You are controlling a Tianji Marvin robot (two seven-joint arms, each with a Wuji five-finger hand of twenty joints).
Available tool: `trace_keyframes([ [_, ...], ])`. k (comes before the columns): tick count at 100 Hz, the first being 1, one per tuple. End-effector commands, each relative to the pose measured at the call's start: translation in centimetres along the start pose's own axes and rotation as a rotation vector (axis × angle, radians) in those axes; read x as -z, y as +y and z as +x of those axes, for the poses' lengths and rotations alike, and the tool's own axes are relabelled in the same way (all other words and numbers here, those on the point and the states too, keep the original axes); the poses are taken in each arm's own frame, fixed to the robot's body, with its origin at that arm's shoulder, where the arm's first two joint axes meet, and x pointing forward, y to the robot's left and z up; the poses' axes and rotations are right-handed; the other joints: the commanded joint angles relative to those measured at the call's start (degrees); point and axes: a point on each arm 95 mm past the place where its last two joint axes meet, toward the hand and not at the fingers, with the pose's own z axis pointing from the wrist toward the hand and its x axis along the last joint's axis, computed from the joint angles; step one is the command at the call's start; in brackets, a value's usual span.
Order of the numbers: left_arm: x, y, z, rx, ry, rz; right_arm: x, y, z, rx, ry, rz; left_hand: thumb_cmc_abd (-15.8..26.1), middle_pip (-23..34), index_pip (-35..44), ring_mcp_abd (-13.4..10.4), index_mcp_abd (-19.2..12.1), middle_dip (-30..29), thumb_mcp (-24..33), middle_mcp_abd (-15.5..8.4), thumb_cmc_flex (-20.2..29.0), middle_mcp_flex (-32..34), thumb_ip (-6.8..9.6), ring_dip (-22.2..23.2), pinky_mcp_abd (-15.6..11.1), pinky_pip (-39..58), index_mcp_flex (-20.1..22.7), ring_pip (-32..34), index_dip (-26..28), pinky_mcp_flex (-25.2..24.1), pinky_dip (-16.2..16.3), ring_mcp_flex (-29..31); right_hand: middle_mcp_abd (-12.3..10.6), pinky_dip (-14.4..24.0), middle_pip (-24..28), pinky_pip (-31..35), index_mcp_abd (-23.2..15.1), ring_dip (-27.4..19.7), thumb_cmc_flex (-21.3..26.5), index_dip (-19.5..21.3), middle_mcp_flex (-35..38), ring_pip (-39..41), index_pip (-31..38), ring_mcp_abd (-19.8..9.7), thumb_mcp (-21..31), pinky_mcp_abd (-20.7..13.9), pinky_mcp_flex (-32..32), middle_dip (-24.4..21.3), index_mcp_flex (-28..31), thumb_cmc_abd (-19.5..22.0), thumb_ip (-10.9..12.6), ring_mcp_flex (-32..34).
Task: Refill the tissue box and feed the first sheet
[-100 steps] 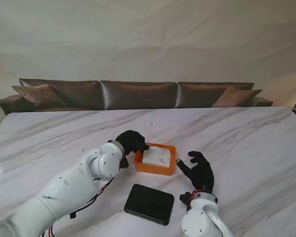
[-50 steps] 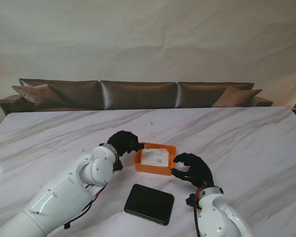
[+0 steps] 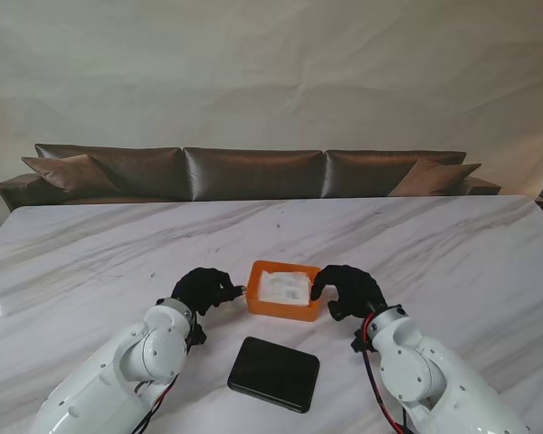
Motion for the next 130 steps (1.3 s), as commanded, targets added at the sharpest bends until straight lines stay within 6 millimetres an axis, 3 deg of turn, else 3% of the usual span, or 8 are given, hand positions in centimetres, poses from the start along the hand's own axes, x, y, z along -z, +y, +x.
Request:
trace_keyframes([
  [1,0.6,0.6,-0.3,0.002,-0.010,-0.019,-0.6,0.2,0.2,0.004,0.020,0.006,1.86,-0.62,-0.28,10.69,1.52,-0.64,-1.15,2.02,-0.42,-1.18,1.02,1.42,-12.38,46.43,-0.82,-0.17,-0.19,0.66,-1.07,0.35,-3.32,-0.82,-0.49,-0.81,-0.67,-1.02,3.39,-0.51,1.70,-1.11,1.10,-3.09,5.12,-3.15,-0.75,-1.04,3.15,-2.34,-0.30,1.57],
  [11,1.1,0.8,-0.6,0.010,-0.019,-0.013,-1.4,0.0,-0.2,0.035,0.040,0.010,2.00,-0.58,-0.32,10.77,1.55,-0.70,-1.12,2.09,-0.52,-1.15,1.06,1.53,-12.27,46.58,-0.82,-0.14,-0.30,0.66,-1.28,0.40,-4.38,-1.65,-0.37,-0.84,-0.78,-1.41,5.66,-1.01,3.42,-1.72,1.25,-3.84,5.52,-4.26,-0.69,-1.37,5.47,-3.15,-0.64,3.26],
  [41,2.3,1.4,-1.2,0.032,-0.046,-0.002,-2.7,-0.9,-1.5,0.072,0.072,0.047,2.39,-0.71,-0.45,11.13,1.44,-0.89,-0.69,2.35,-0.70,-1.34,1.26,1.66,-11.84,46.70,-0.73,-0.36,-0.69,0.60,-1.83,0.10,-4.79,-3.95,-0.54,-2.08,-1.88,-1.92,7.53,-1.42,4.64,-2.58,1.36,-4.37,5.02,-5.26,-2.69,-1.78,6.21,-3.62,-1.40,4.98],
  [68,2.6,1.7,-1.2,0.043,-0.053,-0.008,-3.5,-1.6,-2.6,0.123,0.092,0.060,2.82,-0.88,-0.44,11.42,1.51,-1.14,-0.46,2.49,-0.94,-1.28,1.35,1.77,-11.25,46.71,-0.59,-0.51,-0.94,0.53,-2.31,-0.06,-4.05,-5.00,-0.23,-1.37,-4.83,-1.52,3.78,-1.41,4.40,-1.96,1.26,-3.97,4.24,-5.20,-2.82,-1.34,3.80,-3.03,-1.87,4.72],
  [96,2.7,1.7,-1.0,0.052,-0.043,-0.010,-4.1,-2.2,-3.1,0.173,0.117,0.069,3.25,-0.91,-0.45,11.64,1.37,-1.27,-0.32,2.49,-1.03,-1.26,1.46,1.82,-10.89,46.83,-0.50,-0.56,-1.14,0.52,-2.69,-0.08,-3.44,-5.43,-0.36,-0.34,-4.60,-0.85,-1.78,-1.10,5.74,-0.61,2.22,-3.45,1.02,-4.02,-2.35,-1.11,4.26,-2.13,-3.44,5.58],
  [108,2.8,1.6,-1.0,0.057,-0.041,-0.010,-4.3,-2.4,-3.2,0.194,0.131,0.071,3.50,-0.90,-0.44,11.70,1.35,-1.30,-0.33,2.49,-1.05,-1.27,1.48,1.80,-10.83,46.89,-0.48,-0.60,-1.24,0.51,-2.82,-0.04,-3.90,-5.96,-0.35,0.84,-7.33,0.34,-1.57,-12.17,10.31,2.09,10.07,-3.19,-1.12,-3.49,-1.83,-0.09,5.89,-4.73,-11.73,9.20],
  [119,2.8,1.6,-1.1,0.060,-0.043,-0.014,-4.4,-2.7,-3.2,0.196,0.129,0.063,3.53,-0.93,-0.44,11.70,1.27,-1.34,-0.38,2.53,-0.97,-1.28,1.50,1.80,-10.73,46.94,-0.45,-0.61,-1.32,0.50,-2.93,-0.04,-3.28,-5.67,-0.73,1.83,-9.48,1.88,-1.94,-15.50,15.46,6.04,15.62,-1.99,-2.92,-3.19,-1.09,1.31,7.55,-5.64,-14.69,14.49],
  [130,2.7,1.6,-1.2,0.061,-0.046,-0.017,-4.3,-2.8,-3.1,0.194,0.125,0.055,3.62,-1.02,-0.46,11.70,1.36,-1.42,-0.37,2.54,-0.97,-1.28,1.54,1.81,-10.70,46.97,-0.50,-0.61,-1.38,0.50,-3.01,-0.04,-2.77,-5.52,-1.87,2.05,-10.89,3.04,-3.34,-16.66,17.87,7.94,18.33,-1.50,-4.15,-2.80,-0.97,3.15,7.80,-6.52,-16.08,16.62],
])
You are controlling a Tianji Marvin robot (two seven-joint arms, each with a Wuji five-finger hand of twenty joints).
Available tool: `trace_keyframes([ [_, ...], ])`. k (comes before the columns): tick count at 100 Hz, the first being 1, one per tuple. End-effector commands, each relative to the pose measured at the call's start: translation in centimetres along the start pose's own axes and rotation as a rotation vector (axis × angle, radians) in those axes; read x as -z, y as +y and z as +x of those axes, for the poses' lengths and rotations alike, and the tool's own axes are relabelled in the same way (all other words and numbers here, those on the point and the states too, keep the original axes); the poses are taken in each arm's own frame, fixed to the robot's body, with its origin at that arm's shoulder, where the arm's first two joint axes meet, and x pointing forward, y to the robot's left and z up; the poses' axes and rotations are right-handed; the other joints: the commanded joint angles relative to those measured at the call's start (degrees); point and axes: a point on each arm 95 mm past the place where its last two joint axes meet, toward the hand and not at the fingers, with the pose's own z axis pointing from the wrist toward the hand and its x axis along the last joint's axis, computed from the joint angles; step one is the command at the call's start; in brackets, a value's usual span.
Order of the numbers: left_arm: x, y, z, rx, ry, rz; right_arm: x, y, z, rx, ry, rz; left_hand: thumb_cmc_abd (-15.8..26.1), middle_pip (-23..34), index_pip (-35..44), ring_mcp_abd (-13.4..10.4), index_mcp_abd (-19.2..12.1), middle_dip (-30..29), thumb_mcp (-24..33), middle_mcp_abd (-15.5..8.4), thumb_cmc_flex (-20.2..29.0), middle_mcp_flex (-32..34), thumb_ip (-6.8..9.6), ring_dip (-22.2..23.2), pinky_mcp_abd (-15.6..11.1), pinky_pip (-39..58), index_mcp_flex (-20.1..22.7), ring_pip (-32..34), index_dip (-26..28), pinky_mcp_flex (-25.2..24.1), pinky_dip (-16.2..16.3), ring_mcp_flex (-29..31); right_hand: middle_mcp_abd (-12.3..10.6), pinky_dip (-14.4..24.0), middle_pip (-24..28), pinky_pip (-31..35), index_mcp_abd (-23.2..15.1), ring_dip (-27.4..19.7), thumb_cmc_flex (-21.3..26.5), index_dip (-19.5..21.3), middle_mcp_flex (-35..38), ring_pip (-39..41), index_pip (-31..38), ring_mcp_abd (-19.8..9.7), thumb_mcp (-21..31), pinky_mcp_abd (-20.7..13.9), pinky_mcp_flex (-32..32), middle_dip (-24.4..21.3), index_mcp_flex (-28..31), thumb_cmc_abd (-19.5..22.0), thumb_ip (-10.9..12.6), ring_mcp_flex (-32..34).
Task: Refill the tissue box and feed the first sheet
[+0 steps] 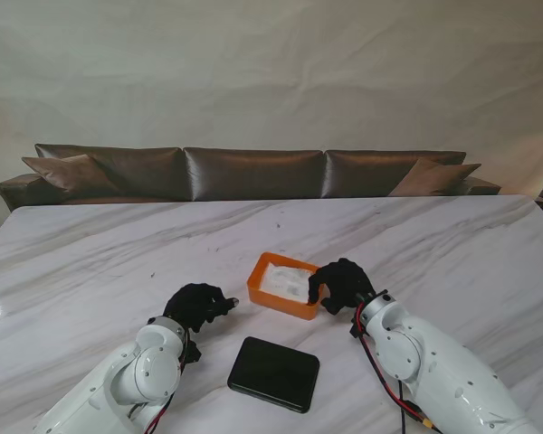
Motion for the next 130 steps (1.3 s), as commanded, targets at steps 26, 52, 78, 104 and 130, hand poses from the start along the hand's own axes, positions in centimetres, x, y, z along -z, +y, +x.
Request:
trace_keyframes([
  [26,-0.1,0.3,0.0,0.015,0.004,-0.017,0.1,-0.5,0.6,0.014,0.013,0.028,1.31,-0.74,-0.16,11.92,1.26,-0.66,-0.06,2.43,-0.89,-1.21,1.60,1.15,-10.68,47.07,-0.40,-0.17,-0.83,0.54,-1.65,-0.06,-0.83,-0.52,-1.18,1.22,-7.61,1.30,-4.23,-0.84,4.42,1.85,2.33,0.65,-0.89,1.05,-0.53,2.73,1.17,-3.12,-3.12,4.78],
  [52,0.1,0.3,-0.2,0.018,-0.004,-0.015,-0.2,-1.3,0.3,-0.002,0.011,0.053,1.24,-0.80,-0.03,12.12,1.07,-0.76,0.17,2.49,-0.93,-0.98,1.49,1.14,-10.43,47.23,-0.19,-0.15,-1.15,0.55,-1.73,-0.03,-0.94,-0.25,-2.44,1.30,-9.80,2.26,-5.98,-2.25,7.87,2.21,2.26,0.69,-0.86,1.90,0.12,4.30,1.89,-3.90,-4.03,7.29],
  [78,0.3,0.3,-0.6,0.020,-0.013,-0.009,-0.4,-1.6,0.3,-0.007,0.012,0.073,1.18,-0.83,0.07,12.34,1.04,-0.83,0.41,2.68,-0.85,-0.77,1.43,1.14,-10.33,47.39,-0.04,-0.08,-1.42,0.55,-1.75,0.10,-0.64,0.18,-4.20,1.61,-9.52,2.13,-6.08,-3.02,8.97,1.28,0.50,0.98,-1.51,2.13,0.84,4.51,0.06,-2.13,-3.52,7.40],
  [104,0.3,0.3,-0.8,0.027,-0.017,-0.003,-0.4,-1.8,0.3,0.007,0.024,0.095,1.05,-0.76,0.36,12.68,0.86,-0.87,0.68,2.52,-0.82,-0.25,1.33,1.12,-10.03,47.84,0.53,0.12,-1.70,0.58,-1.60,0.50,-1.15,0.06,-4.90,1.01,-10.28,1.84,-6.53,-3.57,9.90,0.86,1.06,0.48,-2.09,1.78,0.17,4.54,0.58,-2.03,-3.83,7.27],
  [130,0.1,0.3,-0.8,0.030,-0.019,-0.002,-0.1,-0.9,1.1,0.061,0.065,0.161,1.03,-0.74,0.48,12.94,0.86,-0.92,0.89,2.60,-0.81,0.18,1.24,1.08,-9.94,48.17,0.89,0.29,-2.03,0.62,-1.45,0.82,-2.43,-3.25,-7.62,-6.98,-8.99,-2.41,-13.61,0.13,5.84,-4.04,-10.92,-1.20,-1.14,3.79,-6.58,-1.64,-3.50,-0.27,-1.08,1.24],
])
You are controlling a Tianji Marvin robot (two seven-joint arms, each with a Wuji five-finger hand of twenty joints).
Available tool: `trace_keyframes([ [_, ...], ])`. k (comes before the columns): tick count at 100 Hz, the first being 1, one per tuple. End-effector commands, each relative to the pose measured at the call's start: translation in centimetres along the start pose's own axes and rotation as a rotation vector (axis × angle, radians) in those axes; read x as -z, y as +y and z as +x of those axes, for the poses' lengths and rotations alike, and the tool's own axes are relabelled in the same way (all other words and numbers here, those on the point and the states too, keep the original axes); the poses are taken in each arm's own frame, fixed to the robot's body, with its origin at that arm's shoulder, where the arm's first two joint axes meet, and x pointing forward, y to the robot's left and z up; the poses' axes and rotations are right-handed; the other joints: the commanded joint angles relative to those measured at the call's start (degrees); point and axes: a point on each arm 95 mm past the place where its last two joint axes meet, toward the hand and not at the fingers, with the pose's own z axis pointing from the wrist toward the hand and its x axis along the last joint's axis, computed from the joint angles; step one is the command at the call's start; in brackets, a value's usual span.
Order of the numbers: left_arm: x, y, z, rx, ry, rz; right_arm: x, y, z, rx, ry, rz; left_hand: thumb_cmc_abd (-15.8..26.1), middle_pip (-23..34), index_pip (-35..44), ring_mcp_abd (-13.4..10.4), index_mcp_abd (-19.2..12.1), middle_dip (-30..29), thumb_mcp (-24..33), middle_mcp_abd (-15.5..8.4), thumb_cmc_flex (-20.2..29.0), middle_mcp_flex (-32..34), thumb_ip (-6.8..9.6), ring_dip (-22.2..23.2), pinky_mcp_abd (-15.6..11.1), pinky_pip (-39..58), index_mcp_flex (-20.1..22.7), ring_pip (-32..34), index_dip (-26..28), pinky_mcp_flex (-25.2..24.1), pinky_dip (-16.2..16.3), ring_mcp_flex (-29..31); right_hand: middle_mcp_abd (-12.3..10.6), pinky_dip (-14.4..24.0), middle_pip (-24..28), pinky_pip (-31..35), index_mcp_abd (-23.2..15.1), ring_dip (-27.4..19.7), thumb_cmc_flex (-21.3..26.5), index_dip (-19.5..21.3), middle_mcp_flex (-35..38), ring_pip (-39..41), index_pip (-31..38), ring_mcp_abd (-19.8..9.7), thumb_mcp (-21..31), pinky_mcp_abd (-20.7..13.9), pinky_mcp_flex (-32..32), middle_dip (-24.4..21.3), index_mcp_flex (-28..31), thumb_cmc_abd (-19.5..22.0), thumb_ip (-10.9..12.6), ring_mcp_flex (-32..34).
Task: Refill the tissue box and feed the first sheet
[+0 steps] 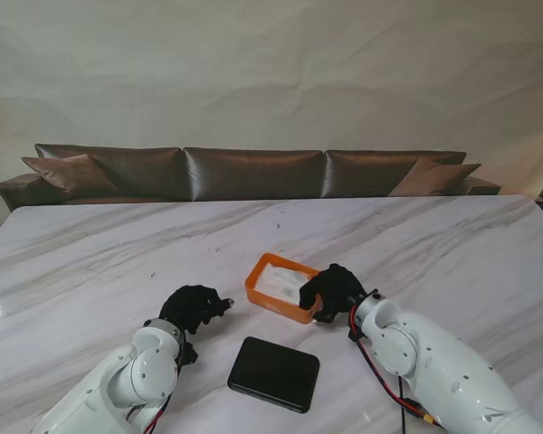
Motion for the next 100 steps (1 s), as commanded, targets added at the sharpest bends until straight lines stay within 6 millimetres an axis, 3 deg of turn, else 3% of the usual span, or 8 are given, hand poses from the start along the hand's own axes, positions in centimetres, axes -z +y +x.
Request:
trace_keyframes([
  [1,-0.1,0.2,0.1,0.009,0.002,-0.012,0.5,-0.3,0.3,-0.004,0.003,0.023,1.01,-0.72,0.50,12.55,0.85,-0.57,0.89,2.32,-0.81,0.18,1.24,1.06,-10.38,48.18,0.86,0.56,-1.10,0.64,-0.98,0.83,-2.30,-1.50,-1.49,-2.95,-1.88,-1.46,-2.83,1.83,-1.65,-1.90,-2.73,-1.41,0.56,-0.51,-2.56,-2.26,-1.65,1.17,2.33,-1.90],
  [6,-0.1,0.2,0.2,0.009,0.002,-0.010,0.6,-0.1,0.3,0.004,0.003,0.042,1.04,-0.73,0.52,12.59,0.80,-0.58,0.95,2.32,-0.78,0.19,1.23,1.05,-10.36,48.21,0.91,0.56,-1.14,0.64,-0.96,0.83,-2.48,-2.19,-2.11,-4.38,-1.63,-1.83,-4.90,2.88,-2.62,-2.82,-4.25,-1.71,0.23,-0.55,-3.50,-2.99,-2.44,2.34,3.97,-3.14],
  [27,-0.1,0.2,0.1,0.011,-0.001,-0.002,0.7,0.1,0.2,0.049,0.007,0.084,0.99,-0.71,0.73,12.94,0.72,-0.63,1.06,2.33,-0.88,0.71,1.15,1.02,-10.23,48.56,1.45,0.75,-1.38,0.68,-0.77,1.20,-3.52,-3.93,-3.34,-6.71,-2.20,-2.50,-8.44,4.54,-2.86,-4.39,-6.23,-2.88,-1.31,-1.15,-4.32,-4.90,-3.11,4.60,5.31,-3.98],
  [53,0.1,0.0,-0.3,0.008,-0.010,0.004,0.4,-0.4,0.6,0.067,0.004,0.083,0.93,-0.74,0.88,13.19,0.58,-0.70,1.28,2.39,-0.83,1.16,1.10,0.92,-10.03,48.89,1.90,0.84,-1.68,0.70,-0.55,1.58,-3.99,-4.98,-1.71,-4.26,-3.65,-2.35,-5.19,-1.47,0.46,-3.66,1.43,-2.92,-0.92,-1.70,-3.11,-6.08,-1.57,0.99,-1.95,-0.83],
  [59,0.1,0.1,-0.3,0.009,-0.011,0.006,0.2,-3.3,-1.8,0.041,-0.017,0.114,0.95,-0.72,0.93,13.26,0.58,-0.71,1.36,2.40,-0.80,1.31,1.10,0.91,-9.98,48.97,2.02,0.88,-1.75,0.71,-0.50,1.67,-3.36,-4.88,-1.01,-3.25,-3.90,-1.99,-4.49,-2.62,1.61,-2.72,3.99,-2.38,-0.86,-1.87,-2.33,-5.64,-0.86,-0.46,-2.92,0.35],
  [72,0.2,0.2,-0.5,0.014,-0.017,0.010,-2.8,-5.0,-3.5,0.057,-0.018,0.063,0.90,-0.71,1.02,13.40,0.62,-0.73,1.51,2.46,-0.76,1.50,1.08,0.89,-9.85,49.12,2.19,0.94,-1.88,0.72,-0.41,1.81,-2.04,-3.88,1.89,0.03,-2.59,-0.28,-3.81,-3.15,6.03,1.74,10.93,-0.84,0.77,-2.92,-0.09,-1.06,2.98,-7.53,-6.74,4.19],
  [84,0.2,0.3,-0.6,0.016,-0.019,0.011,-2.9,-4.6,-2.8,0.065,-0.021,0.026,0.98,-0.73,1.08,13.47,0.66,-0.75,1.60,2.45,-0.80,1.59,1.04,0.85,-9.75,49.22,2.36,0.95,-2.00,0.72,-0.34,1.88,-0.83,-1.81,7.28,3.36,-4.04,5.92,-5.23,6.10,7.56,8.96,14.27,1.32,3.13,-4.24,2.01,6.62,5.01,-14.57,-10.21,7.20],
  [100,0.5,0.1,-0.6,0.015,-0.020,0.018,-2.5,-3.8,-2.7,0.079,-0.037,0.017,0.94,-0.76,1.06,13.56,0.65,-0.79,1.70,2.59,-0.80,1.70,0.99,0.82,-9.61,49.28,2.46,0.99,-2.21,0.72,-0.29,1.94,-0.72,3.64,18.64,7.07,-7.45,16.61,-9.22,25.97,6.94,21.11,17.15,2.79,4.04,-6.61,4.16,15.78,7.47,-15.13,-10.98,7.40],
])
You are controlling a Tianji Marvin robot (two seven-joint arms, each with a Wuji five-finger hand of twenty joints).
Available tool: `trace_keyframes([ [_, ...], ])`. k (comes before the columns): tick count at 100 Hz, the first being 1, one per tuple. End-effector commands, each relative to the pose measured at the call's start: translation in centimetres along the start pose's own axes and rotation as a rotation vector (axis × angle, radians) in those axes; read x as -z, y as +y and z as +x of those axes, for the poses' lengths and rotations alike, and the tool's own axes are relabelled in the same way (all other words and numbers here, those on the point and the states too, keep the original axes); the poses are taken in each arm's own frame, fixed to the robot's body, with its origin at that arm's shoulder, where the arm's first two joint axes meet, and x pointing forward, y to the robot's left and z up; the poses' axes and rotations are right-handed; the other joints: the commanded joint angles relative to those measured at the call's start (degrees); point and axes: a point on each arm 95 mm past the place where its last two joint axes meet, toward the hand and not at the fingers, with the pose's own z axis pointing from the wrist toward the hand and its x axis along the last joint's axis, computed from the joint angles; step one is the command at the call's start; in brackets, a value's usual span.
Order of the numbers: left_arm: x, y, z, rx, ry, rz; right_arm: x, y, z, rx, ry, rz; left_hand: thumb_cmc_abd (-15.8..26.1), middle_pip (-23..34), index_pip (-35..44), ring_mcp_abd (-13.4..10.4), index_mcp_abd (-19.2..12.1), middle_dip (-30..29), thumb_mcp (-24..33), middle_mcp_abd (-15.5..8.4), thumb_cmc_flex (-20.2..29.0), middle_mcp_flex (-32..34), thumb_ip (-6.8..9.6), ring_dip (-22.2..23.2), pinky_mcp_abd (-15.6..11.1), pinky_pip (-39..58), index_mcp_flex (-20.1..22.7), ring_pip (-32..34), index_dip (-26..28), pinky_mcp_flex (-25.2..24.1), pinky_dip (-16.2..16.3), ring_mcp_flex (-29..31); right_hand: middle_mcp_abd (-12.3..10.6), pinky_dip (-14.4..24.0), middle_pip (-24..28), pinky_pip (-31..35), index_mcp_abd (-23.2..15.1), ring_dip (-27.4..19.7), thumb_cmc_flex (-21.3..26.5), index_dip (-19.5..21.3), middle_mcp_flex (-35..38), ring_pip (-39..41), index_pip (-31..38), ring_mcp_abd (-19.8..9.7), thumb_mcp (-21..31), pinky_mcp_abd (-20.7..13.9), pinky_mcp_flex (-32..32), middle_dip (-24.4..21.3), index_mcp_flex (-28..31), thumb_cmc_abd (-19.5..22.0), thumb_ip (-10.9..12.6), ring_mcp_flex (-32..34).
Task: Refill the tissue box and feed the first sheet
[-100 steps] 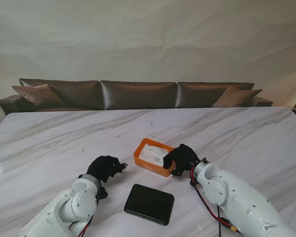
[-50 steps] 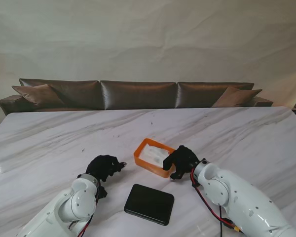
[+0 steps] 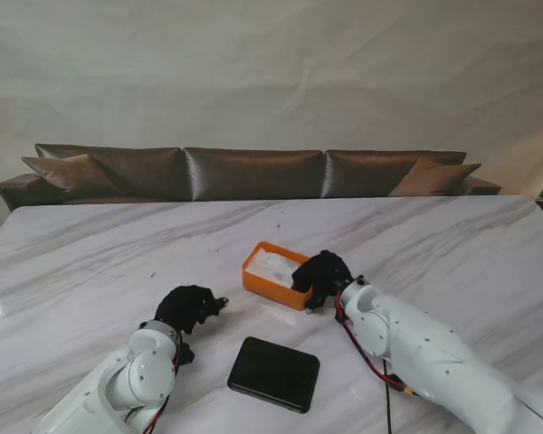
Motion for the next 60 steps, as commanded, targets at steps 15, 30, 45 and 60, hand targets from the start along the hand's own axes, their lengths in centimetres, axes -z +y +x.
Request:
trace_keyframes([
  [15,0.4,0.3,-0.1,0.006,-0.005,-0.008,3.1,-1.6,-1.1,0.029,0.002,0.065,1.07,-0.73,0.86,13.23,0.65,-0.60,1.06,2.25,-0.80,1.69,0.99,0.80,-9.95,49.28,1.73,1.07,-1.07,0.72,-0.27,1.93,1.55,6.17,15.10,5.39,-0.45,11.78,-0.02,23.43,2.40,18.47,5.62,2.13,1.79,-5.19,3.32,12.60,5.57,4.42,7.13,0.97],
  [30,0.4,0.4,-0.2,0.010,-0.008,-0.006,3.9,-0.2,-0.7,-0.011,-0.007,0.041,1.00,-0.76,0.92,13.23,0.58,-0.61,1.04,2.30,-0.78,1.70,0.99,0.78,-9.95,49.27,1.84,1.07,-1.12,0.73,-0.26,1.93,3.61,10.04,23.63,8.70,7.56,17.82,3.97,34.51,5.53,29.06,13.79,4.04,2.84,-5.85,6.86,19.01,8.29,9.58,14.98,2.72],
  [45,0.5,0.5,-0.1,0.016,-0.008,-0.007,4.6,1.1,-0.1,-0.077,-0.030,0.007,0.88,-0.84,0.83,13.35,0.69,-0.64,1.04,2.28,-0.76,1.65,0.94,0.78,-9.95,49.27,1.74,1.05,-1.25,0.73,-0.26,1.89,6.07,14.10,29.09,11.09,13.34,21.29,6.97,39.37,10.67,35.04,19.35,6.22,7.34,-3.67,10.77,22.99,12.42,9.99,20.71,6.90],
  [60,0.6,0.5,0.0,0.018,-0.005,-0.006,5.3,2.3,0.4,-0.167,-0.063,-0.011,0.77,-0.85,0.85,13.29,0.65,-0.64,1.09,2.27,-0.60,1.65,0.88,0.78,-9.95,49.27,1.73,1.03,-1.30,0.73,-0.25,1.84,8.22,16.96,32.97,12.23,18.12,21.31,9.82,39.05,12.22,38.56,22.23,8.53,11.15,-1.77,13.20,26.45,13.77,7.81,23.16,9.57],
])
